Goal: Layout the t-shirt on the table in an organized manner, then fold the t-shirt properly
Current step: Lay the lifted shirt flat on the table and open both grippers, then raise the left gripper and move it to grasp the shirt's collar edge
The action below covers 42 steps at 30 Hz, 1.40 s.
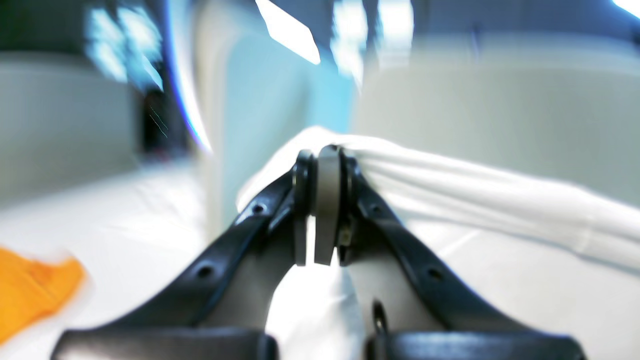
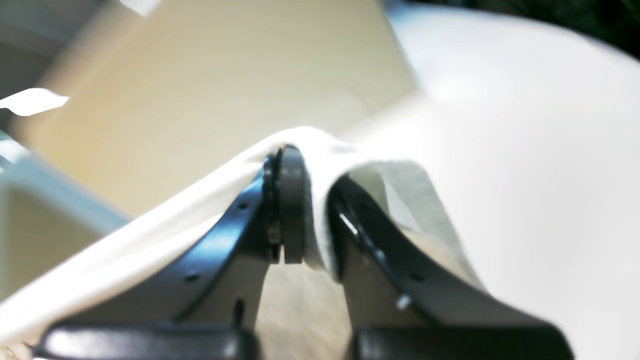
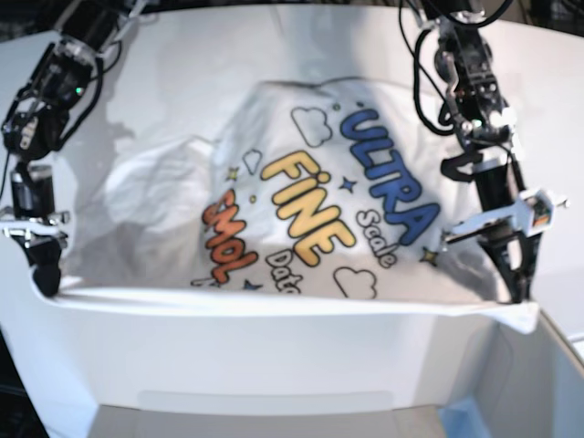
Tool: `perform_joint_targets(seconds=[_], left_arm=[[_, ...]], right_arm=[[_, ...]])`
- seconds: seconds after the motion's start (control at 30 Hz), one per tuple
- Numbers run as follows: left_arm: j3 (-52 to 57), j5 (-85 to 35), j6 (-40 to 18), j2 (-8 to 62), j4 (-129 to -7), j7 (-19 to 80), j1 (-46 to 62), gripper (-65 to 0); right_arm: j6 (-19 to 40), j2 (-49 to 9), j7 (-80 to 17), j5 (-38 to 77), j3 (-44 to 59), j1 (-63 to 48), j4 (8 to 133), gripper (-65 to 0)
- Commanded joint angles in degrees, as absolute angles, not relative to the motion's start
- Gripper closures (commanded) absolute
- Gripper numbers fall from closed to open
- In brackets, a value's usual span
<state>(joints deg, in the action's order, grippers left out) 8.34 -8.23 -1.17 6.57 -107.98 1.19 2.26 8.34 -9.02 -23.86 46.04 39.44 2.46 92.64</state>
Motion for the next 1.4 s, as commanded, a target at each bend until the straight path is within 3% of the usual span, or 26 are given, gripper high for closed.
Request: perform_joint_targets(seconds=[0.0, 0.17, 0.53, 0.73, 0.83, 0.87, 0.93, 1.03, 1.1, 1.23, 1.37], left_arm=[[6.20, -8.48, 0.92, 7.96, -105.63, 1.54, 0.66, 0.0], [-2.07, -8.48, 1.19, 9.19, -85.76, 3.03, -8.57, 0.0], [-6.55, -8.48, 1.27, 8.22, -62.64, 3.56, -24.40, 0.0], [-6.55, -8.48, 1.27, 6.46, -43.56, 3.56, -37.05, 0.0], [-6.55, -8.48, 1.27, 5.67, -38.02, 3.56, -39.96, -10.1], [-6.55, -8.48, 1.27, 5.41, -38.11, 3.56, -39.87, -13.8], [-6.64, -8.48, 1.27, 5.14, -39.69, 3.56, -38.64, -18.8], [-6.64, -8.48, 1.27, 5.41, -43.82, 3.56, -34.86, -19.0], [-6.64, -8.48, 1.27, 5.49, -47.69, 3.56, -33.19, -19.1], [-6.64, -8.48, 1.27, 5.49, -57.80, 4.79, -28.44, -19.1], [-6.64, -8.48, 1.27, 5.49, -73.63, 14.81, -22.46, -19.1]], right_arm=[[6.73, -10.77, -20.97, 43.56, 40.04, 4.44, 88.84, 0.0], [6.55, -15.69, -16.92, 34.59, 33.10, 11.21, 63.87, 0.0], [2.07, -21.41, -13.41, 34.33, 17.19, 18.86, 54.81, 0.0], [2.33, -24.40, -12.97, 30.11, 12.79, 36.00, 37.41, 0.0], [2.42, -24.40, -12.97, 23.78, 8.75, 41.89, 33.54, 0.0], [2.42, -24.31, -12.97, 22.55, 8.31, 42.15, 33.71, -0.3], [2.42, -24.13, -12.97, 21.41, 8.22, 42.33, 33.71, -9.3], [2.42, -24.13, -12.97, 21.32, 8.22, 41.71, 33.71, -24.2], [2.42, -24.04, -12.97, 21.32, 8.22, 41.01, 33.80, -30.4], [2.42, -24.04, -12.97, 21.32, 8.22, 40.48, 34.15, -34.4], [2.33, -24.31, -13.41, 21.41, 8.22, 36.97, 40.22, -34.4]])
